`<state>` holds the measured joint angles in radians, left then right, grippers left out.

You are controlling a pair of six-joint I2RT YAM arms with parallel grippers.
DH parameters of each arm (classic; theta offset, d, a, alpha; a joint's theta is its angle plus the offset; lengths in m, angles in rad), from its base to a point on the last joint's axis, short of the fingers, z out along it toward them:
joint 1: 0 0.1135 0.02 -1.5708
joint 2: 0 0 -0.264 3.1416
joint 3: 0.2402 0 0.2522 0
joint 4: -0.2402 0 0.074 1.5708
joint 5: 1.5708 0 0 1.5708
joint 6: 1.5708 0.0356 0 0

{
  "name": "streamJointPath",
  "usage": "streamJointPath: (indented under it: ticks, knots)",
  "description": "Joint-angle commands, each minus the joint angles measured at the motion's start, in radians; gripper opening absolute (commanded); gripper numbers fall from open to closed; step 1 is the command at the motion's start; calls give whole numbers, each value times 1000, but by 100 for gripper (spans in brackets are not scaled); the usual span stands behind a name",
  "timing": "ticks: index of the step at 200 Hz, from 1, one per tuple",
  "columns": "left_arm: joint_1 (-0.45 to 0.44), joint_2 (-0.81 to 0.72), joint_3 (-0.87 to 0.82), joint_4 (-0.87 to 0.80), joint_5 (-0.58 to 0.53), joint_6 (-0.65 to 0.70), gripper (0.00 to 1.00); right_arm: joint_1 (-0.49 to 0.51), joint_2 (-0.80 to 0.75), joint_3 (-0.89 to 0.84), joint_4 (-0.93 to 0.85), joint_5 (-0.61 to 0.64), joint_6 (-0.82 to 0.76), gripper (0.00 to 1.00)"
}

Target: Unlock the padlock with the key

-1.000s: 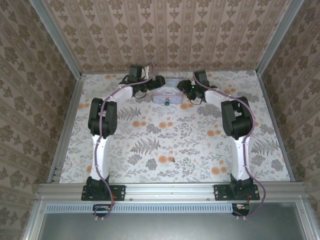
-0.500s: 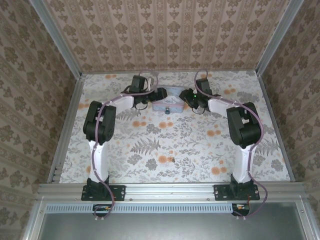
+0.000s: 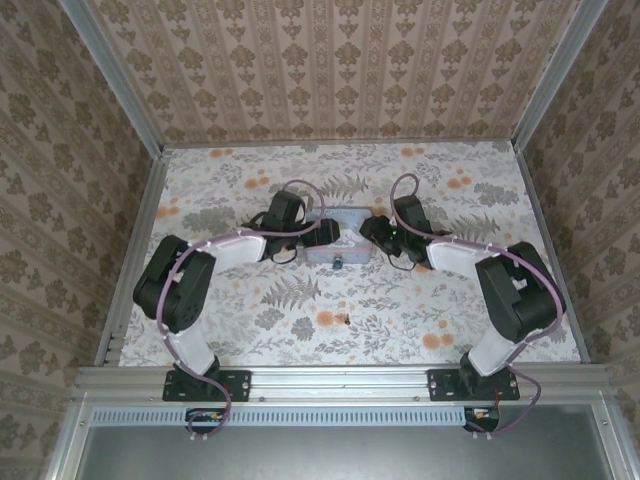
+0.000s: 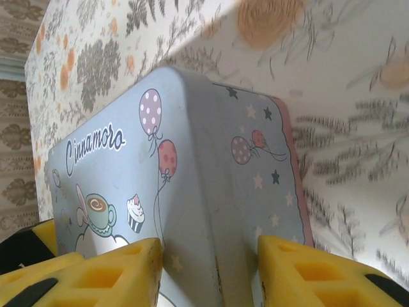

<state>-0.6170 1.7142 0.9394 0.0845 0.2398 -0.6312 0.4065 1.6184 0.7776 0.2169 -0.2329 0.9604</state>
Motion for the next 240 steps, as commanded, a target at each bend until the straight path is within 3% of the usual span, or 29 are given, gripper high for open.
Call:
streamJointPath:
  ticks: [1,24,55,72,81,84,130,160,178,206,240]
  knots:
    - [-59,-68,-53,91,27,-49,100,55,-29,-70,47,-25,42,46]
    - [-73,-78,-85,89,-6,-66,100,56,-28,-79,53,-22,51,49]
    - [-62,-83,-85,60,-53,-90,100,54,-50,-42,-12,-8,12,64]
    - [-37,-107,-84,40,-76,-96,100,49,-96,-26,-81,26,-37,79]
    - [-19,-126,-84,25,-86,-94,100,43,-130,-26,-120,54,-59,97]
    - [-12,-133,-84,20,-87,-92,100,42,-142,-25,-135,63,-67,99]
    - [78,-285,-112,-49,-65,-45,100,3,-341,-51,-238,164,-208,99]
    - [109,-380,-140,-106,-45,-23,100,-147,-454,-207,-5,-71,-124,100]
    - [114,-436,-167,-131,-32,-24,100,-173,-502,-207,-67,-125,-190,99]
    - [114,-524,-211,-190,-7,-31,100,-145,-534,-190,-236,-198,-310,93]
    - [117,-635,-288,-256,2,-48,100,22,-532,-167,-474,-101,-418,79]
